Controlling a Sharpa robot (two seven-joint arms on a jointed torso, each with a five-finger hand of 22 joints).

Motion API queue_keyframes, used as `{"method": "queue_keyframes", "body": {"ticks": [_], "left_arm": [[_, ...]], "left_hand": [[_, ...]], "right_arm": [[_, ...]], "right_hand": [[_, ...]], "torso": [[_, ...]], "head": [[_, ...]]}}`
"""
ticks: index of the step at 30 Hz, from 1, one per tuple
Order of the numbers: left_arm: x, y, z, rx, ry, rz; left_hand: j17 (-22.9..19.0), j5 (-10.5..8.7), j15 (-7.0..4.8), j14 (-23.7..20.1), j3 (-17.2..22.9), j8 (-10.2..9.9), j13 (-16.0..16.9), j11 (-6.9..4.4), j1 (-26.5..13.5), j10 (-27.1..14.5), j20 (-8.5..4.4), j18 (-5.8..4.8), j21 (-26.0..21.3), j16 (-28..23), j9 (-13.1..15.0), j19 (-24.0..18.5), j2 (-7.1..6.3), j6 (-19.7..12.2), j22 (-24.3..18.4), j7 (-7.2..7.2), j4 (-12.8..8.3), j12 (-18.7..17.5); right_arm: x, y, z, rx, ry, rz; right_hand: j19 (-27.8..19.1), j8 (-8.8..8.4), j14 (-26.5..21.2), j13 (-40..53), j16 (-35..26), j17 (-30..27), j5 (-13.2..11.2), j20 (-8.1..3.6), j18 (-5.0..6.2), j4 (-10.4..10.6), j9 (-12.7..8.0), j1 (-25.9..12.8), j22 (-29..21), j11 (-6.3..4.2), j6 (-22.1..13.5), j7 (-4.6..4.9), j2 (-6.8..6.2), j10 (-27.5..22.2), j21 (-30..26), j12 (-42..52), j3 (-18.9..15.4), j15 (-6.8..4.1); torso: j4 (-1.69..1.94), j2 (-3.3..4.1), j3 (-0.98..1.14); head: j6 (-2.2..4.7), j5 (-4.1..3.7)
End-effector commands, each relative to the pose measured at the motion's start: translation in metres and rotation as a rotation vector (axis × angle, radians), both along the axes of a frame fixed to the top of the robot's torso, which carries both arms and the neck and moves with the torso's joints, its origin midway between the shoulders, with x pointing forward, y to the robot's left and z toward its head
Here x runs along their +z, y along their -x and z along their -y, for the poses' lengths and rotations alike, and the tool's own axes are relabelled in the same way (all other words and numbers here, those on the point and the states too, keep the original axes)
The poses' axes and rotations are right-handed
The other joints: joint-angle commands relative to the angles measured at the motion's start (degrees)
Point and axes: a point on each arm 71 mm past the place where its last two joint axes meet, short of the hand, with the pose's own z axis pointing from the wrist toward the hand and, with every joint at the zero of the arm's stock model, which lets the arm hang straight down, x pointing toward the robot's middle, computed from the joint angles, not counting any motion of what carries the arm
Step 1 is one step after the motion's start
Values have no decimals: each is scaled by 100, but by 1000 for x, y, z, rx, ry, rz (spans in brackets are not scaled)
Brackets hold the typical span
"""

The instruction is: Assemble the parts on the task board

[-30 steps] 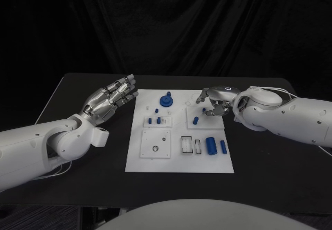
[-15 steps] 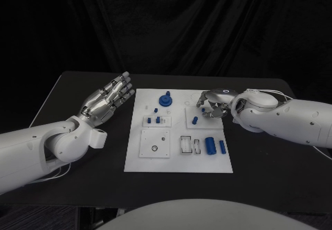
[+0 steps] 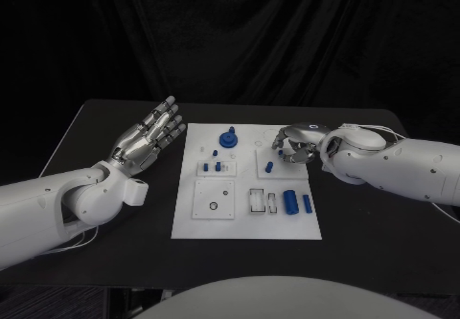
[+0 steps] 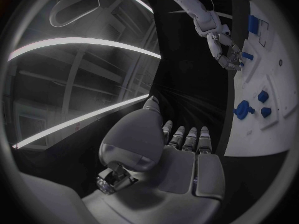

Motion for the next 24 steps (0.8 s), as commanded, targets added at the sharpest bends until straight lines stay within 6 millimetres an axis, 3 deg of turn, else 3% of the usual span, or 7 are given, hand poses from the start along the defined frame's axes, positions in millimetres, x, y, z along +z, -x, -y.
{"method": "queue_keyframes", "body": {"ticks": [1, 4, 6, 9, 12, 24], "left_arm": [[11, 1, -2, 29, 104, 125], [10, 1, -2, 21, 107, 121], [10, 1, -2, 15, 109, 117], [10, 1, -1, 6, 111, 112], [9, 1, 0, -1, 113, 107], [8, 0, 1, -10, 112, 98]], "left_hand": [[-6, 118, 64, -8, 5, -20, -5, 80, 69, -1, 115, 55, -18, -20, -5, -7, 45, -8, -5, 54, -69, -18], [-6, 240, 134, -8, 25, -20, -5, 158, 132, -1, 260, 128, -18, -20, -5, -7, 51, -10, -5, 89, -142, -18], [-6, 303, 211, -8, 51, -20, -5, 212, 190, -1, 426, 213, -18, -20, -5, -7, 55, -13, -5, 104, -237, -18], [-6, 356, 256, -8, 68, -17, -5, 265, 216, -1, 509, 260, -17, -20, -3, -6, 62, 0, 3, 131, -299, -18], [-6, 391, 281, -8, 81, -15, -5, 316, 233, -1, 554, 283, -13, -20, -1, -4, 65, 14, 17, 146, -346, -18], [-6, 442, 316, -8, 106, -8, -5, 357, 259, -1, 620, 316, -7, -20, 5, 0, 66, 57, 40, 200, -426, -18]], "right_arm": [[0, 0, 1, -14, -14, 4], [0, -1, 1, -21, -10, 1], [-1, -1, 1, -26, -6, -2], [-2, -3, 1, -32, 0, -6], [-3, -4, 1, -36, 4, -8], [-6, -5, 3, -42, 11, -17]], "right_hand": [[18, 2, 39, -13, 20, -7, 18, -12, 57, 6, 5, -60, 148, 4, 29, -4, -19, 28, 23, -20, 26, 9], [19, 13, 27, -51, 16, -60, 55, -24, 57, -15, 14, -57, 149, -7, 68, 1, -13, 85, 49, -29, 77, -4], [16, 24, -11, -68, -3, -130, 61, -29, 56, -20, 20, -65, 149, -11, 97, 6, -17, 102, 58, -37, 91, -7], [7, 43, -41, -94, -22, -186, 58, -33, 55, -27, 31, -79, 148, -13, 144, 6, -23, 112, 67, -53, 109, -10], [-9, 163, -31, -162, -20, -235, 67, -52, 56, -71, 110, -93, 147, -39, 363, 24, -20, 181, 102, -81, 146, -33], [-25, 384, -19, -264, -16, -332, 62, -80, 54, -165, 318, -108, 143, -64, 554, -18, 10, 252, 158, -128, 127, -58]], "torso": [[-2, -3, -6], [-1, -4, -9], [-2, -3, -11], [-10, -3, -11], [-6, -1, -14], [-3, -3, -16]], "head": [[0, -4], [0, -18], [0, -14], [0, -13], [0, -13], [0, -19]]}}
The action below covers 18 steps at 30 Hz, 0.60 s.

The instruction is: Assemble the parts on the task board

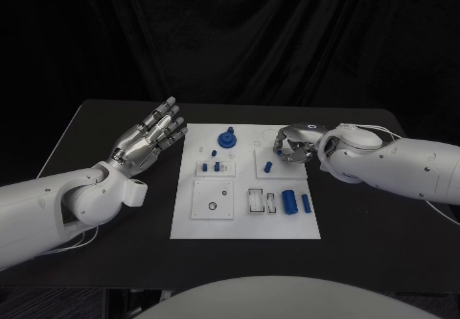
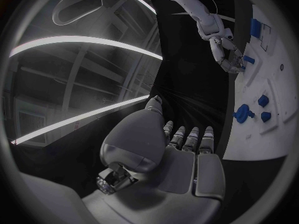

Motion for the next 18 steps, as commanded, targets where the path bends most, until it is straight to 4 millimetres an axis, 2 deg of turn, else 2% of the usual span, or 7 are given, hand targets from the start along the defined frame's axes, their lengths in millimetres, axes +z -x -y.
{"method": "queue_keyframes", "body": {"ticks": [1, 8, 12, 14, 18], "left_arm": [[9, 1, 0, 14, 97, 100], [8, 0, 1, 10, 95, 96], [7, 0, 1, 8, 94, 94], [7, 0, 1, 7, 93, 92], [7, -1, 1, 3, 92, 87]], "left_hand": [[-10, 34, 39, 8, 7, -6, -7, 44, 55, -11, 49, 85, -7, -20, 6, 12, 17, 24, 5, 45, -44, -19], [-10, 39, 40, 8, 8, -5, -7, 48, 56, -11, 52, 88, -9, -20, 7, 11, 15, 31, -2, 54, -51, -19], [-10, 46, 42, 8, 10, -4, -7, 52, 59, -11, 54, 89, -9, -20, 7, 10, 14, 34, -3, 61, -59, -19], [-10, 51, 44, 8, 13, -2, -7, 55, 62, -11, 56, 90, -9, -20, 9, 11, 13, 48, -2, 69, -66, -19], [-10, 51, 44, 8, 13, -2, -7, 55, 62, -11, 56, 90, -9, -20, 9, 11, 13, 48, -2, 69, -66, -19]], "right_arm": [[-2, -1, 2, -20, 8, -6], [-5, -1, 2, -19, 2, -9], [-7, 0, 1, -17, -6, -7], [-7, 0, 1, -16, -11, -3], [-7, 0, 1, -14, -22, 7]], "right_hand": [[4, 68, 6, -20, -15, -14, 14, -53, 56, -47, 50, -49, 140, -2, 56, -7, -3, 58, 31, -28, -7, -41], [8, 158, 46, -56, 4, -17, -8, -68, 59, -94, 164, -48, 138, -27, 36, 4, 26, 143, 56, -22, -27, -61], [29, 276, 133, -109, 43, 14, -34, -106, 61, -140, 312, -49, 138, -86, 3, 41, 72, 335, 94, -8, -33, -115], [57, 396, 216, -139, 70, 54, -44, -138, 63, -178, 424, -35, 138, -125, 24, 37, 103, 469, 123, -1, -38, -151], [91, 524, 294, -176, 77, 67, -44, -181, 66, -233, 551, 1, 140, -167, 1, 47, 150, 623, 161, -2, -29, -189]], "torso": [[3, -1, -3], [4, -1, -6], [-3, 2, -7], [3, 1, -9], [8, -4, -7]], "head": [[0, 10], [0, 4], [0, 3], [0, 4], [0, 10]]}}
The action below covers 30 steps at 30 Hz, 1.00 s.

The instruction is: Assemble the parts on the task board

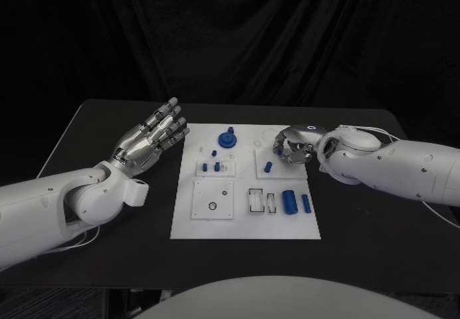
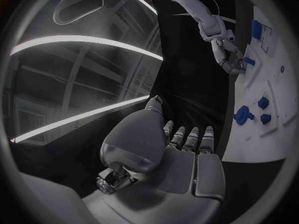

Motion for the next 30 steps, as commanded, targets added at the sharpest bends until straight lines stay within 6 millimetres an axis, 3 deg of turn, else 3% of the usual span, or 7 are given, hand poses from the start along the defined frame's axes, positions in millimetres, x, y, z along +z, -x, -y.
{"method": "queue_keyframes", "body": {"ticks": [1, 10, 11, 13, 18, 30], "left_arm": [[8, 1, -1, 15, 86, 88], [6, 0, -1, 8, 80, 77], [6, 0, -1, 7, 80, 75], [6, 0, -1, 4, 79, 73], [5, 0, -1, -1, 77, 66], [3, -1, 0, -10, 69, 51]], "left_hand": [[-5, 33, 49, 8, 17, -1, -9, 38, 64, 9, 41, 93, -9, -20, 9, -9, 14, 7, 1, 36, -44, -19], [-5, 43, 61, 8, 24, -1, -9, 48, 62, 9, 51, 94, -8, -20, 9, -9, 19, 12, 4, 53, -56, -19], [-5, 43, 61, 8, 24, -1, -9, 48, 62, 9, 51, 94, -8, -20, 9, -9, 19, 12, 4, 53, -56, -19], [-5, 45, 66, 8, 26, -1, -9, 53, 61, 9, 55, 94, -7, -20, 9, -8, 21, 12, 6, 59, -59, -19], [-5, 52, 80, 8, 33, -2, -9, 70, 58, 9, 67, 93, -6, -20, 9, -7, 26, 12, 10, 75, -69, -19], [-5, 70, 125, 8, 60, -3, -9, 100, 50, 9, 105, 87, -2, -20, 9, -4, 47, 14, 25, 115, -99, -19]], "right_arm": [[-2, 1, 1, -6, -16, 13], [-1, -1, 1, -9, -34, 35], [0, -1, 0, -10, -36, 39], [0, -1, 0, -10, -39, 44], [1, -2, 0, -9, -48, 61], [6, 0, 2, -12, -75, 102]], "right_hand": [[20, 83, 74, -19, 42, 14, -19, -43, 66, -58, 80, 24, 141, -18, -9, 32, 76, 107, 37, 1, 5, -4], [249, 311, 321, -51, 107, 187, -135, -107, 24, -154, 300, 125, 200, -78, -14, 26, 247, 359, 311, 34, 33, -64], [303, 355, 375, -57, 119, 223, -233, -124, 15, -188, 344, 166, 214, -91, -25, 20, 288, 400, 376, 38, 60, -82], [353, 422, 443, -89, 110, 243, -865, -167, 1, -295, 431, 270, 233, -108, -80, 19, 334, 460, 485, 10, 273, -112], [412, 480, 522, -106, 120, 293, -921, -179, -15, -346, 507, 252, 253, -117, -101, 17, 294, 532, 609, 11, 465, -119], [490, 530, 604, -111, 141, 358, -946, -190, -32, -380, 569, 206, 273, -132, -99, 9, 215, 607, 734, 26, 548, -133]], "torso": [[4, -2, 0], [4, -7, -2], [7, -6, -3], [9, -8, -3], [1, -6, -6], [0, 1, -3]], "head": [[0, 12], [0, 15], [0, 12], [0, 9], [0, 19], [0, 33]]}}
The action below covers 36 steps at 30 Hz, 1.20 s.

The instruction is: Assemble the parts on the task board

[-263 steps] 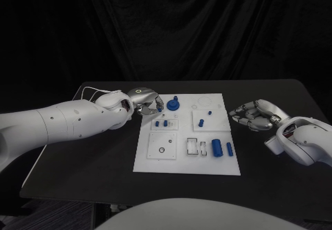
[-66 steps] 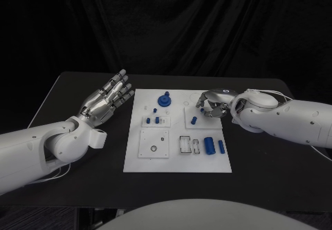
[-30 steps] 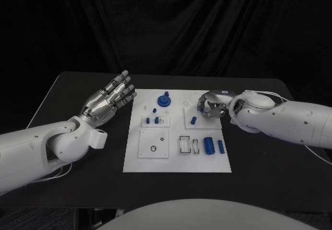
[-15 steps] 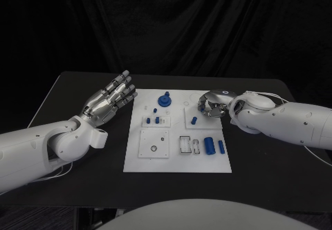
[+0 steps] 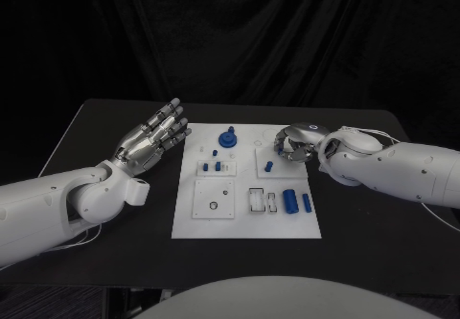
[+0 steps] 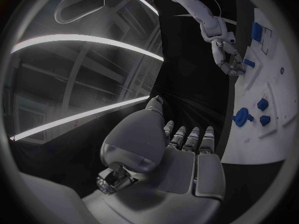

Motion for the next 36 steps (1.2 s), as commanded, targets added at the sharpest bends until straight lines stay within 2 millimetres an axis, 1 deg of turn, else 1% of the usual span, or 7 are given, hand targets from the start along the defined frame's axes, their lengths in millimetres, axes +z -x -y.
{"method": "queue_keyframes", "body": {"ticks": [1, 9, 15, 19, 23, 29, 36], "left_arm": [[5, 1, 0, 4, 61, 53], [4, 1, -1, 5, 54, 47], [4, 0, -1, 5, 49, 43], [3, 0, -1, 4, 48, 41], [3, 0, 0, 4, 47, 41], [3, -1, 0, 4, 46, 40], [3, 0, 1, 3, 44, 38]], "left_hand": [[-9, 24, 44, 8, 4, -3, -6, 41, 27, -10, 43, 89, -2, -20, 4, 16, 25, 17, 6, 37, -44, -19], [-9, 28, 68, 8, 16, -1, -6, 59, 24, -10, 63, 86, 0, -20, 6, 17, 26, 28, 13, 60, -64, -19], [-9, 28, 68, 8, 16, -1, -6, 59, 24, -10, 63, 86, 0, -20, 6, 17, 26, 28, 13, 60, -64, -19], [-9, 27, 75, 8, 18, -1, -6, 68, 20, -10, 69, 84, 2, -20, 6, 19, 24, 26, 19, 68, -70, -19], [-9, 27, 75, 8, 18, -1, -6, 68, 20, -10, 69, 84, 2, -20, 6, 19, 24, 26, 19, 68, -70, -19], [-9, 29, 80, 8, 22, -3, -6, 76, 17, -10, 74, 84, 2, -20, 5, 19, 24, 18, 18, 81, -76, -19], [-9, 46, 88, 8, 30, -3, -6, 85, 16, -10, 81, 82, 3, -20, 5, 20, 21, 17, 21, 101, -93, -19]], "right_arm": [[5, 0, 2, -9, -32, 54], [14, 3, 5, -16, -49, 74], [32, 5, 4, -12, -68, 106], [42, 12, -2, 5, -83, 109], [47, 24, -16, 48, -99, 92], [49, 47, -47, 146, -90, 61], [47, 70, -85, 266, -35, 51]], "right_hand": [[54, 41, 54, 4, 27, 13, -7, 4, -32, -9, 14, -4, 276, -7, -33, -14, -63, 58, 34, 27, 50, 5], [88, 74, 95, -3, 39, 47, 4, -3, -38, -8, 45, -39, 283, -21, 8, -29, -91, 100, 84, 28, 85, -6], [99, 79, 110, -8, 42, 53, -2, -6, -41, 1, 56, -69, 283, -28, 12, -34, -115, 123, 99, 25, 92, -11], [106, 79, 118, -12, 43, 57, -14, -9, -42, 1, 62, -83, 283, -32, 11, -38, -135, 138, 107, 23, 96, -14], [106, 74, 132, -16, 47, 72, -32, -12, -40, -9, 66, -87, 281, -37, -1, -41, -160, 150, 108, 19, 104, -19], [79, 65, 126, -23, 40, 47, -43, -17, -31, -29, 70, -81, 270, -40, -15, -44, -189, 158, 82, 11, 118, -24], [88, 62, 151, -38, 50, 83, -99, -22, -34, -54, 81, -86, 271, -41, -13, -47, -239, 171, 98, -11, 129, -27]], "torso": [[-1, 5, 1], [0, 2, -1], [-2, -3, -6], [-1, -1, -10], [-6, -1, -12], [8, -1, -14], [8, -1, -15]], "head": [[0, 2], [0, -8], [0, 11], [0, 34], [0, 63], [0, 117], [0, 333]]}}
